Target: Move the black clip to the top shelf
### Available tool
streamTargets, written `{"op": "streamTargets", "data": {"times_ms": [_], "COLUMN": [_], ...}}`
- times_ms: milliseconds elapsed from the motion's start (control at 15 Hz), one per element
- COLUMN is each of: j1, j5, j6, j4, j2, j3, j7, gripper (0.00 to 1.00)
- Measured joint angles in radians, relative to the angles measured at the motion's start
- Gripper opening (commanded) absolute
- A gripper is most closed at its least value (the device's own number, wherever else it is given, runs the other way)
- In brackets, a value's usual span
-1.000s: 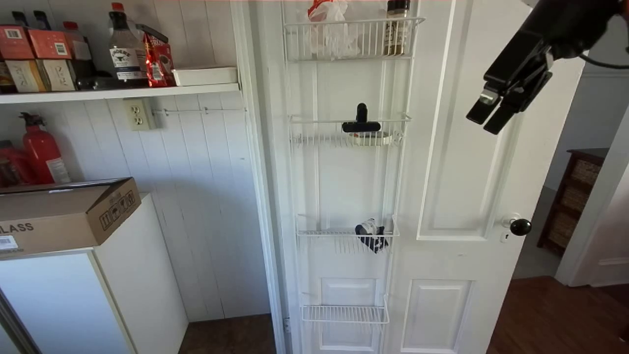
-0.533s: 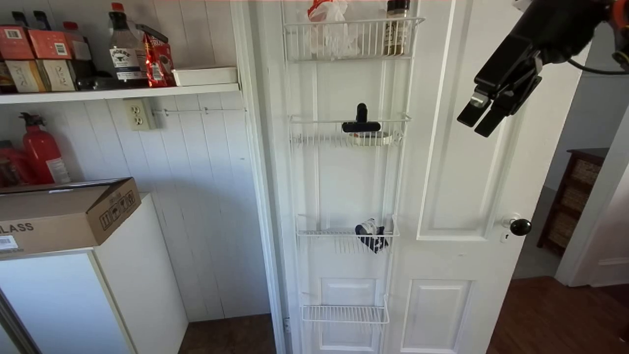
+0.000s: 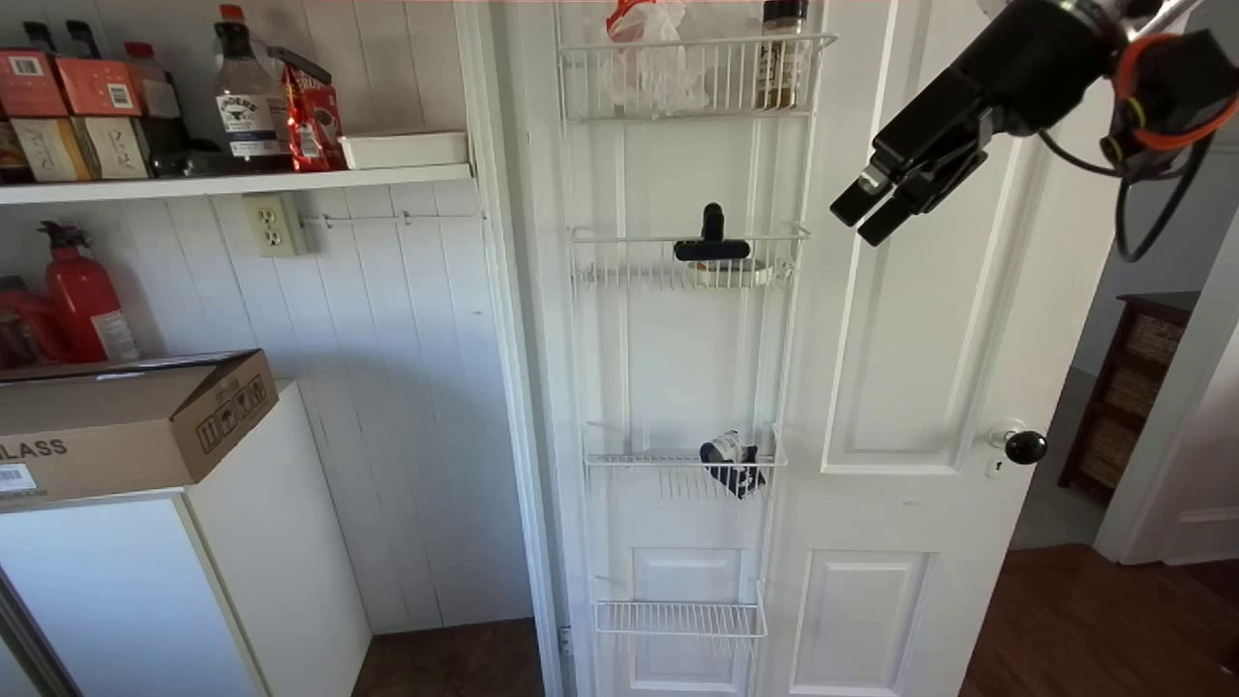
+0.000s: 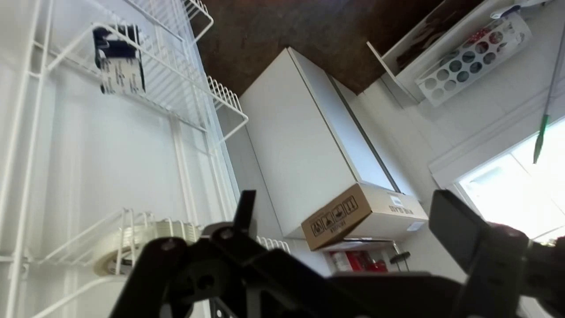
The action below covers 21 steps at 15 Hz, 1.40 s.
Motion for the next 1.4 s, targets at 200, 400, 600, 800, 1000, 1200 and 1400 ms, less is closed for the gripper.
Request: {"op": "streamTargets", "data": {"times_ms": [200,400,600,800,1000,1200,1400], "j1": [0.135,0.208,0.216,0.217,0.208,0.109,0.082], "j5": [0.124,0.252,0.27,0.272,0.276,0.267,0.239], "j6": [0.072,0.071,0.07,0.069,0.066,0.112,0.21], "j4": [0.009,0.033,0.044,0.045,0.045,0.042,0.038], "j2": [0.044,0.074,0.086,0.086,0.087,0.107,0.127], "j3": [-0.102,-0.175,-0.188,-0.188,-0.179,-0.098,-0.084], "j7": [-0.204,-0.343,-0.361,-0.361,-0.361,-0.397,-0.466], "gripper": [1.0,1.0,1.0,1.0,1.0,1.0,1.0]}}
